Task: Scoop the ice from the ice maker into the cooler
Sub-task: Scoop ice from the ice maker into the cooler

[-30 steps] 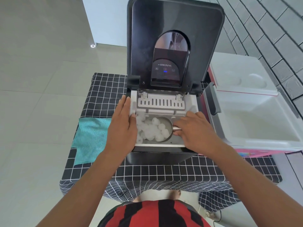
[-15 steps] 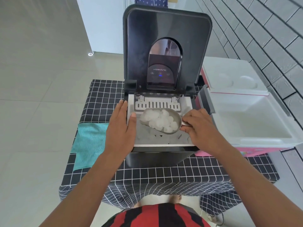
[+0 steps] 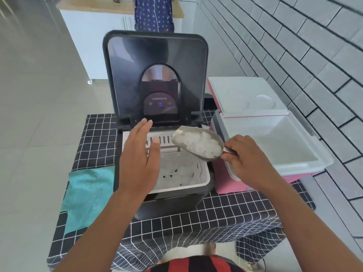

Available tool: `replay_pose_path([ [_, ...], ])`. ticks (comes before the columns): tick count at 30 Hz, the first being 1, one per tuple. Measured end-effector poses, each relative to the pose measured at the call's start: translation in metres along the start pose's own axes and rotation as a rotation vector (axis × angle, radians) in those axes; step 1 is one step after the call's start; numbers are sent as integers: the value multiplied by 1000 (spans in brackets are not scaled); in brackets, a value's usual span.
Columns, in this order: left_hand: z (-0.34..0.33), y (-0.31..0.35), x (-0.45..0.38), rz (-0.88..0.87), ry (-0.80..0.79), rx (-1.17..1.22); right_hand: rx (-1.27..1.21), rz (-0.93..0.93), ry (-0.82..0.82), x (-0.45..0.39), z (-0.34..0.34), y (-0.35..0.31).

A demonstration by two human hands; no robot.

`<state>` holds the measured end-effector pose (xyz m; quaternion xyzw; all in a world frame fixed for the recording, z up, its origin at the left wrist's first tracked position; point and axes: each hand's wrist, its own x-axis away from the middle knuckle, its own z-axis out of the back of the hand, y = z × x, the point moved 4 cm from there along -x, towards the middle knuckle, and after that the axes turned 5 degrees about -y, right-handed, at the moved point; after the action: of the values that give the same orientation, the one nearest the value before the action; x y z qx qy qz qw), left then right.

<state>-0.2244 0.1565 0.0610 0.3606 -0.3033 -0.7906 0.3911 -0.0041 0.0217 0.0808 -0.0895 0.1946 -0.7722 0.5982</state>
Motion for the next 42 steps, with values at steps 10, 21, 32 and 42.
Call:
replay_pose_path([
  [10, -120, 89, -29, -50, -168, 66, 90, -325, 9, 37, 54, 143],
  [21, -264, 77, -26, 288, -427, -246, 367, -457, -190, 22, 41, 276],
  [32, -278, 76, -19, 314, -344, -316, 465, -285, -235, -13, 46, 311],
  [42, -197, 102, -49, 138, -238, -183, -155, -316, -149, -9, 73, 239],
])
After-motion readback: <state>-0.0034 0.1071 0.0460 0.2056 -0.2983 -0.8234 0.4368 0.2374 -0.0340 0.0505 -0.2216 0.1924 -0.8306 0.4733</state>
